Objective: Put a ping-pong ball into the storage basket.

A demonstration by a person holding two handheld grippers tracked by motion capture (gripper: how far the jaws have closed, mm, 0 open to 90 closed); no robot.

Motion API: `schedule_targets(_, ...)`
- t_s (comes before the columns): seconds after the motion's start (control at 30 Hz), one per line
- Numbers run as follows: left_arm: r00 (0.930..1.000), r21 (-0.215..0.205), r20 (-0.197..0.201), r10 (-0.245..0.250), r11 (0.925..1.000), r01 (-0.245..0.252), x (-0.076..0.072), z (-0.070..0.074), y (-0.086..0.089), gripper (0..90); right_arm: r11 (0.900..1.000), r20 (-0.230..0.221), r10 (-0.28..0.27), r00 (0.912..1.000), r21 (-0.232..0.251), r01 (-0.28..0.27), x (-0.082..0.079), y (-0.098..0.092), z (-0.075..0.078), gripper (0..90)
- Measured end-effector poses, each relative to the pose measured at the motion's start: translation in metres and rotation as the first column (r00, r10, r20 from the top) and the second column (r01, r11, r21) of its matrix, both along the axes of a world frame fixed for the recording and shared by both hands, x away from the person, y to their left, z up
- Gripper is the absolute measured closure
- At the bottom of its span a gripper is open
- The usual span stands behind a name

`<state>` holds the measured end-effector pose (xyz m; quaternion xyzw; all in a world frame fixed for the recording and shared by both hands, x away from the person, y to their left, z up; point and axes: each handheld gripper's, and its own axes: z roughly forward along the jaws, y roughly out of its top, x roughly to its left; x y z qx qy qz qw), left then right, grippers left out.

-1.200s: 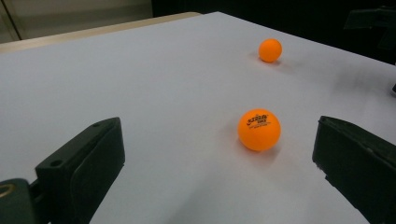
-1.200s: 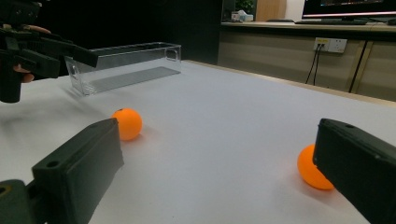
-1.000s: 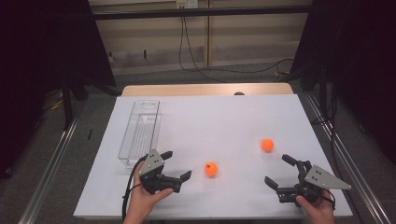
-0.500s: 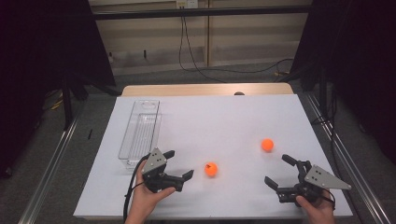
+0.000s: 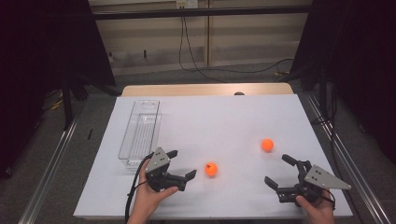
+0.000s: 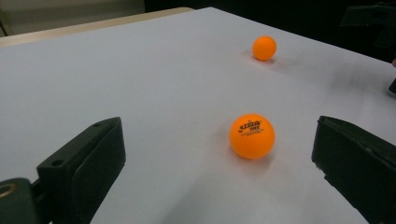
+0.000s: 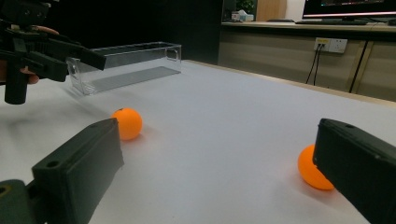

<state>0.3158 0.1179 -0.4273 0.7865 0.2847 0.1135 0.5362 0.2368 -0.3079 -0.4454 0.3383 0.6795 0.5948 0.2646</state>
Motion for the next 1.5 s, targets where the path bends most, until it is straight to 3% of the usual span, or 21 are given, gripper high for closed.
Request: schedule_targets(1.5, 0.9997, 0.041, -0.01, -0.02, 0.9989, 0.021, 0.005, -0.004, -0.016, 3.2, 1.0, 0.003, 0.0, 1.0, 0.004, 0.0, 0.0, 0.0, 0.001, 1.3)
